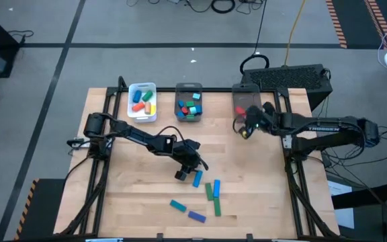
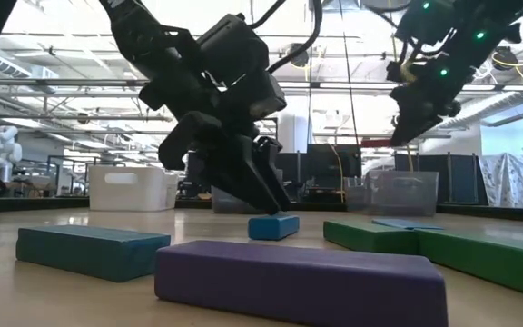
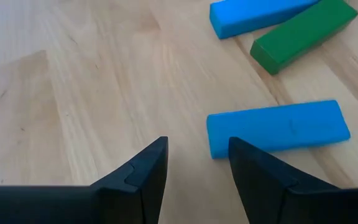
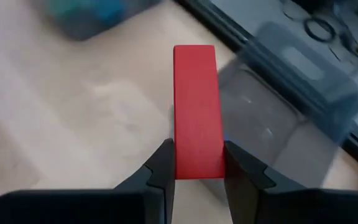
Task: Sort blocks by size
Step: Put the red rectangular block into the right black bin
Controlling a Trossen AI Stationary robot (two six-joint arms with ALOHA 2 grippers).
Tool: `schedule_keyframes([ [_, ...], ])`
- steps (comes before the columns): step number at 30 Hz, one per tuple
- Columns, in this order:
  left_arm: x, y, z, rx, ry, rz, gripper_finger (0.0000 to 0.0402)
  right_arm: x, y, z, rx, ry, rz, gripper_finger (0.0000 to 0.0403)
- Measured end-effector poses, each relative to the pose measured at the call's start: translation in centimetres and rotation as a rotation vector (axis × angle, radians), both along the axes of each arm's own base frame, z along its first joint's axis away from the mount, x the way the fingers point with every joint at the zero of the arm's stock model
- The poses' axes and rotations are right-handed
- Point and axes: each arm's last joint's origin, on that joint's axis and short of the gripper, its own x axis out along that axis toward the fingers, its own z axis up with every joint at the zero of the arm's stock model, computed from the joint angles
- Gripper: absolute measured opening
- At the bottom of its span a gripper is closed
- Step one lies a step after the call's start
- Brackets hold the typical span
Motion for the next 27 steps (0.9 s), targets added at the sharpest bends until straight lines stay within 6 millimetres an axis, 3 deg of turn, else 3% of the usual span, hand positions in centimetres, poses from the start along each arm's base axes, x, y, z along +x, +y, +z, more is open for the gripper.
schedule_keyframes([
  [7, 0.0, 0.0, -0.2, 0.006, 0.002, 0.000, 0.0173, -0.9, -3.3, -0.5, 0.020, 0.010, -0.181, 0.0084],
  [14, 0.0, 0.0, -0.1, 0.009, -0.003, -0.003, 0.0173, -0.9, -5.6, -1.5, 0.084, 0.009, -0.240, 0.0086],
  [27, 0.0, 0.0, -0.1, 0.009, -0.005, -0.004, 0.0173, -0.4, -6.9, -2.0, 0.067, 0.020, -0.218, 0.0149],
])
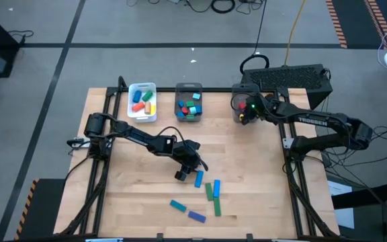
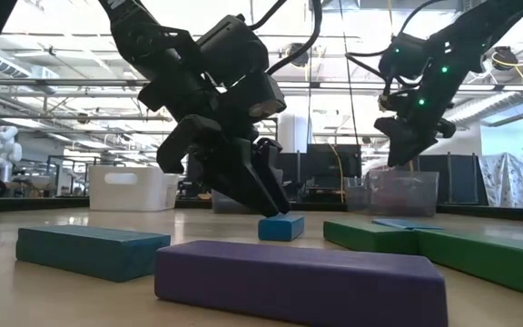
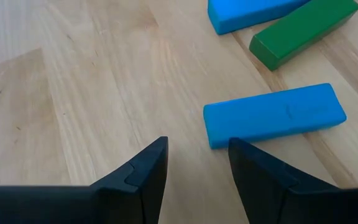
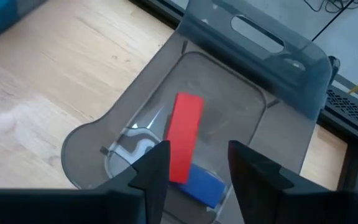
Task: Sort blocks by size
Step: Put the red rectangular block into the right black bin, then put the light blue rectangular block into the right black bin
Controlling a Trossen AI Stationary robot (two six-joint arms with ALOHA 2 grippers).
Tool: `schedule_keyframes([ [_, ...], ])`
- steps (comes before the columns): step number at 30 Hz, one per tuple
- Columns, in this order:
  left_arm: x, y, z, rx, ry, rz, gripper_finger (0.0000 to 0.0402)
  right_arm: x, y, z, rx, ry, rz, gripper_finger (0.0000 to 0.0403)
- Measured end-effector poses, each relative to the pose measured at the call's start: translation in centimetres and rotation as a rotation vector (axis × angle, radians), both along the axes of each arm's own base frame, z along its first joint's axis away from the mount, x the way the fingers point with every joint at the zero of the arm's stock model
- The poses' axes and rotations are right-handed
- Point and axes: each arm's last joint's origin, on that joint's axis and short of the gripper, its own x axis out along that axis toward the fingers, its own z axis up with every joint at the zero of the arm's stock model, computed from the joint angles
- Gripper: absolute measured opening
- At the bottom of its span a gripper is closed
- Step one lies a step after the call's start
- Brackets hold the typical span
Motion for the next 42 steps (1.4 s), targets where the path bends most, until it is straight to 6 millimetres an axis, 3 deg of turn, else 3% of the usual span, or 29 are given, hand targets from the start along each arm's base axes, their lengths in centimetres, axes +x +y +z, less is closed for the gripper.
schedule_keyframes([
  [7, 0.0, 0.0, 0.1, 0.000, -0.001, 0.000, 0.0173, 0.0, 0.0, 0.0, 0.002, -0.001, 0.002, 0.0152],
  [15, 0.1, 0.0, 0.2, -0.001, -0.017, 0.000, 0.0173, 1.1, 0.8, 0.2, 0.062, -0.077, 0.168, 0.0152],
  [22, 0.1, 0.0, 0.2, -0.001, -0.022, 0.000, 0.0173, 2.6, 2.2, 0.8, -0.005, -0.120, 0.306, 0.0152],
  [28, 0.4, 0.0, 0.5, -0.009, -0.065, 0.006, 0.0173, 4.1, 4.3, 1.4, -0.040, -0.185, 0.489, 0.0153],
  [35, 0.3, 0.0, 0.4, -0.002, -0.049, 0.012, 0.0173, 5.3, 7.9, 1.5, 0.054, -0.249, 0.730, 0.0153],
  [42, -0.6, 0.4, 1.0, 0.086, 0.032, 0.088, 0.0173, 6.7, 12.0, 0.0, 0.119, -0.204, 0.906, 0.0153],
])
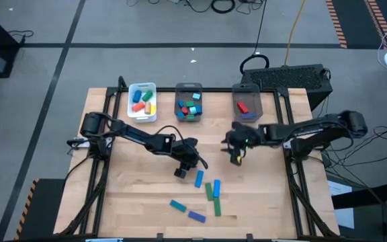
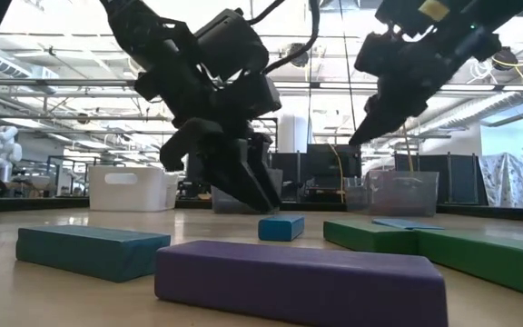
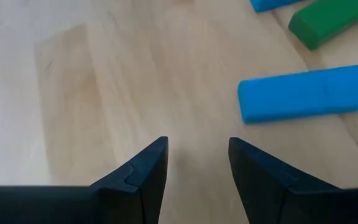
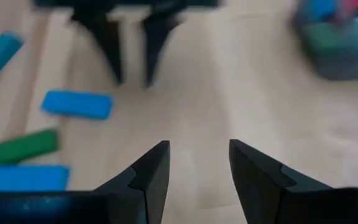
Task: Sort blocks by size
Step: Put the light blue rectangular block into the right black bin
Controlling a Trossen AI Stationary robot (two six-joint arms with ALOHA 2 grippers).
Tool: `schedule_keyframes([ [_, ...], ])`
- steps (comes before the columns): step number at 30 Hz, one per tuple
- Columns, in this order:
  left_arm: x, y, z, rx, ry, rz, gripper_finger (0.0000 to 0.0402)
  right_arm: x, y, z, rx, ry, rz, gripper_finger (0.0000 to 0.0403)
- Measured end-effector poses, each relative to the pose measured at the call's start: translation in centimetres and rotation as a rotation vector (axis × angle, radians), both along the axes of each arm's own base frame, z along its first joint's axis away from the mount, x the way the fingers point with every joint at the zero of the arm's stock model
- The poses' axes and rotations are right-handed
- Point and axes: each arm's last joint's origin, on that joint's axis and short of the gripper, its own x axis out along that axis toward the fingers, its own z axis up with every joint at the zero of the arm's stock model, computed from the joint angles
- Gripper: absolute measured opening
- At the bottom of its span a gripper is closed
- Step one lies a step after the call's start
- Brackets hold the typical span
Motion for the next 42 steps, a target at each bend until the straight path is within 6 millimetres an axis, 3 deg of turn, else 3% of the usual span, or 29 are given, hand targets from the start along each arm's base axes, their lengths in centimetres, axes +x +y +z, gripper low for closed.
schedule_keyframes([
  [9, -0.3, 0.0, -0.1, 0.006, 0.037, 0.009, 0.0173, 1.6, 6.2, -2.8, -0.159, 0.015, 0.379, 0.0153],
  [14, -0.4, 0.0, -0.2, -0.016, 0.055, 0.042, 0.0173, 2.2, 8.3, -4.0, -0.234, -0.022, 0.510, 0.0153],
  [23, -0.6, -0.4, -0.3, -0.056, 0.081, 0.084, 0.0173, 4.9, 9.9, -4.5, -0.227, 0.071, 0.760, 0.0153],
  [33, -0.9, -1.4, -0.5, -0.062, 0.115, 0.173, 0.0173, 8.0, 11.0, -5.0, -0.341, 0.349, 1.049, 0.0153],
  [42, -1.3, -3.1, -0.6, -0.039, 0.136, 0.224, 0.0173, 9.6, 11.9, -6.3, -0.422, 0.367, 1.194, 0.0153],
])
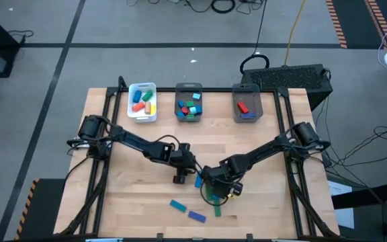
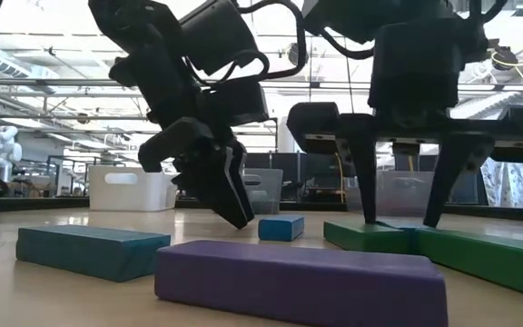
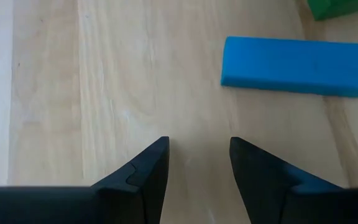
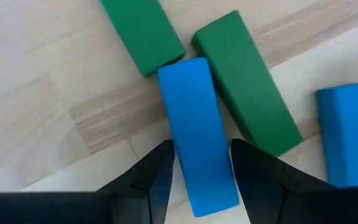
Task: Sort blocks by size
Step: Put the light blue rectangular block into the right black bin
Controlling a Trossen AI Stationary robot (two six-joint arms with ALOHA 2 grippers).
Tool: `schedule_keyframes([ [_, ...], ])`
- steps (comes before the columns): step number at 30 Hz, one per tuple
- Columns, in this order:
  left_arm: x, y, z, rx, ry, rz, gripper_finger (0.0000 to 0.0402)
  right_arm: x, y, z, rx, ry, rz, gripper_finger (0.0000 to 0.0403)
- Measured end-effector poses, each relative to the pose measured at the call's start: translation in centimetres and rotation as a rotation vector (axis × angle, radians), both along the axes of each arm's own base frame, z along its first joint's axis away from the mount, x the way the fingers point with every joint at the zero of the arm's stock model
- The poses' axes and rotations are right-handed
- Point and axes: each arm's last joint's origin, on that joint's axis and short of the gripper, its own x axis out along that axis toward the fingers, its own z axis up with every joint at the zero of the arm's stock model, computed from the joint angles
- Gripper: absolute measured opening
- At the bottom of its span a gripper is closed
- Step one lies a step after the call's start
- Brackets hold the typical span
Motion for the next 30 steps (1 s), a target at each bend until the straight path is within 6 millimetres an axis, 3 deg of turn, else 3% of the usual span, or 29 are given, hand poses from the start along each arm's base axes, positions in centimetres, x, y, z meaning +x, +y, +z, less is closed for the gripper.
schedule_keyframes([
  [7, -0.2, -1.1, 0.0, 0.029, -0.001, -0.010, 0.0173, 0.1, -0.3, -0.7, -0.005, 0.045, -0.015, 0.0149],
  [16, -0.2, -1.2, 0.0, 0.052, -0.005, -0.005, 0.0173, 0.1, -1.3, -0.7, 0.018, 0.086, -0.118, 0.0091],
  [21, -0.2, -1.2, 0.0, 0.057, -0.005, -0.011, 0.0173, -0.2, -1.7, -0.6, -0.002, 0.123, -0.155, 0.0094],
  [30, -0.2, -1.2, 0.0, 0.056, -0.007, -0.009, 0.0173, -1.5, -3.7, 1.6, -0.078, 0.162, -0.255, 0.0095],
])
